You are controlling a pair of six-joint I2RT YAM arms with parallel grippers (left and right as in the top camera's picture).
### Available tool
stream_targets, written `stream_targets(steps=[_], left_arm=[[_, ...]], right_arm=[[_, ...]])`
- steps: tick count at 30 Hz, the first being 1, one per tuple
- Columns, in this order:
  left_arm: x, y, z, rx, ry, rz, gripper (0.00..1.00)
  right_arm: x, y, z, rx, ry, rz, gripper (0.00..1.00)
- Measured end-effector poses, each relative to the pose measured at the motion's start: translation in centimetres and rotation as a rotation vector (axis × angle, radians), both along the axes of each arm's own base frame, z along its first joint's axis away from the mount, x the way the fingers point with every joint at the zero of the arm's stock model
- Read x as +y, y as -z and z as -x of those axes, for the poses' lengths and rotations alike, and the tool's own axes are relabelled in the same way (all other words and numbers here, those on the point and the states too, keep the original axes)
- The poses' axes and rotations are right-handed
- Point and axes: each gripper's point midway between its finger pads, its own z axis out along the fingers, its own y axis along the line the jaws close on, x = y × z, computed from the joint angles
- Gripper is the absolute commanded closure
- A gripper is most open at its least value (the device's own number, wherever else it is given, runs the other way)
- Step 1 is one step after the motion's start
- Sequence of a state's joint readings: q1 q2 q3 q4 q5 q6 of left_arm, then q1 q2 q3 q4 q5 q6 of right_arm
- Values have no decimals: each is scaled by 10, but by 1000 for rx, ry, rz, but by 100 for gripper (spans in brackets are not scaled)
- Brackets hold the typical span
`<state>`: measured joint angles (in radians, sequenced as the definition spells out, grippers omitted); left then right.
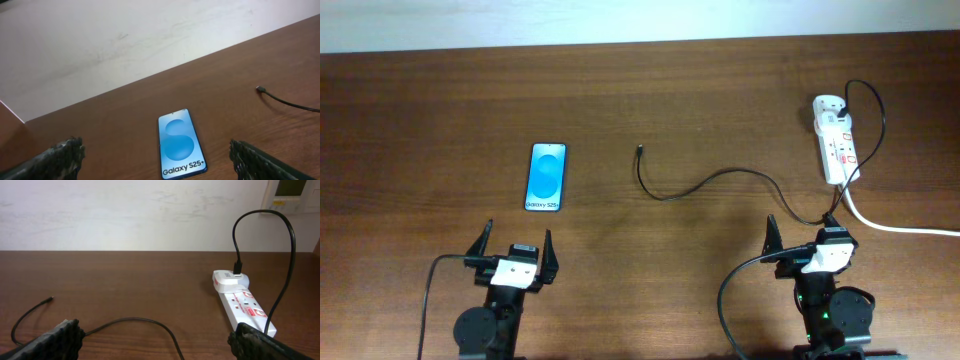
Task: Plug charger to phone and switch on socket
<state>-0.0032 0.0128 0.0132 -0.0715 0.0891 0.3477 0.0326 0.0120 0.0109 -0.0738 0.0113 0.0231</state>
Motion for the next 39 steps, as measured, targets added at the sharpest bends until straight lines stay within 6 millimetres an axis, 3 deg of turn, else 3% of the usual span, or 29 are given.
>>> stream_targets(steps=[33,39], left_arm=[[0,-1,0,-4,0,0,1],[-4,-28,0,-118,26,4,1]], right_arm=[[0,0,0,0,0,0,2],[0,0,0,0,0,0,1]])
